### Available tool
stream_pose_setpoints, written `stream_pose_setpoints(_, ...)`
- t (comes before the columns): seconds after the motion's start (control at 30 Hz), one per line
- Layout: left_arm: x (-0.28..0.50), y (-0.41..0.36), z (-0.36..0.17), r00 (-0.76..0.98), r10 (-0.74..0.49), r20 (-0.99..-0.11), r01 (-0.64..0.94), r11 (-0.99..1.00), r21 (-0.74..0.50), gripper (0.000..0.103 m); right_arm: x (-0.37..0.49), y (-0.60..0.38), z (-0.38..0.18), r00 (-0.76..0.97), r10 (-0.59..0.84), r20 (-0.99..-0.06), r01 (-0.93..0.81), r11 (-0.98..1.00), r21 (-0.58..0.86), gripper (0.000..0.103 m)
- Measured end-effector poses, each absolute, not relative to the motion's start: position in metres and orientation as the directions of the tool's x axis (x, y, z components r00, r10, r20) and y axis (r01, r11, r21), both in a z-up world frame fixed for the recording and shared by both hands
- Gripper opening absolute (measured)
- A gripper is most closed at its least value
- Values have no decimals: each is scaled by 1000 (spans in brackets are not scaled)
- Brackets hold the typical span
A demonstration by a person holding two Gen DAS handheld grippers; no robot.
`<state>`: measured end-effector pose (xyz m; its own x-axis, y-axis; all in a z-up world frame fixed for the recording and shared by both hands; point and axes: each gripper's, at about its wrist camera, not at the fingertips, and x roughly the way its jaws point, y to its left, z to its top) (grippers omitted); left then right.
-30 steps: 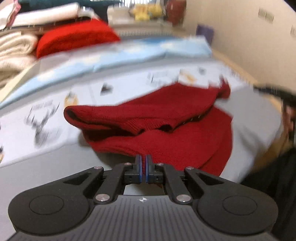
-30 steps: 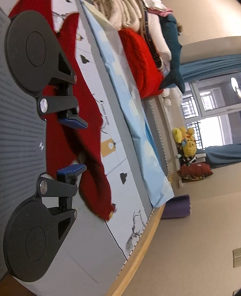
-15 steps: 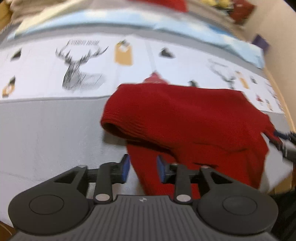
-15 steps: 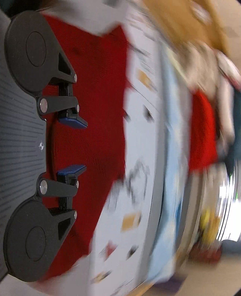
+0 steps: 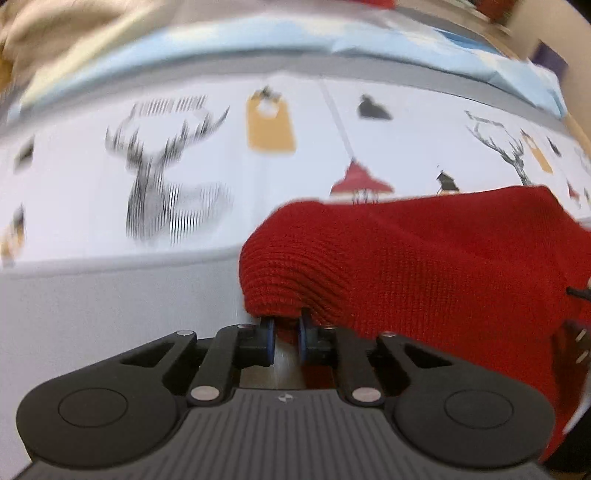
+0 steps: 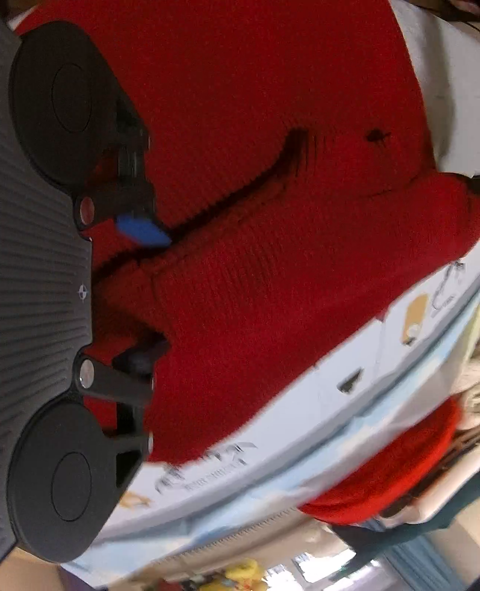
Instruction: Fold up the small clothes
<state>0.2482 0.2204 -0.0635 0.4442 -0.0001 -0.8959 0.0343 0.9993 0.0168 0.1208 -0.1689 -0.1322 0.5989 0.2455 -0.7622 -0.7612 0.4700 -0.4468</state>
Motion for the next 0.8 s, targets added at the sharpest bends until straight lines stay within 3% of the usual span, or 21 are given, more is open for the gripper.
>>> stream_pose_setpoints(0.03,254,217,-56,468,3,-884,48,998,29,11,127,-173,-125,577,264,-773,-772,485,-411,27)
stream_pose_setpoints(0.07,260,216,-51,487,-3,-873,49,999,24,11,133,-178,-118,557,289,-779,-783,497,-375,21)
stream_pose_setpoints(0.2,296,216,-27,563,-49,-825,37,999,-34,10,162,-203,-82,505,388,-771,-795,558,-239,16)
stream_pose_setpoints(0.3,322,212,-14,628,-60,-776,15,998,-65,10,208,-237,-45,545,466,-697,-709,700,-87,15)
stream_pose_setpoints(0.37,335,214,-9,706,-49,-706,-48,992,-118,8,238,-248,-30,638,440,-632,-605,794,-57,15)
stream_pose_setpoints(0.43,344,217,-7,774,27,-633,-139,982,-128,4,266,-252,-24,784,309,-538,-409,909,-75,16)
stream_pose_setpoints(0.5,351,215,-11,756,56,-652,-175,977,-118,4,290,-251,-27,864,142,-483,-202,977,-75,18)
stream_pose_setpoints(0.63,351,197,-24,670,-103,-735,-66,978,-198,8,304,-232,-39,884,14,-468,-94,984,-149,36)
stream_pose_setpoints(0.7,352,183,-38,580,-173,-796,0,977,-212,11,302,-227,-40,862,59,-503,-131,985,-108,37)
stream_pose_setpoints(0.8,346,162,-66,431,-245,-868,68,968,-240,11,292,-220,-45,719,347,-602,-353,929,115,37)
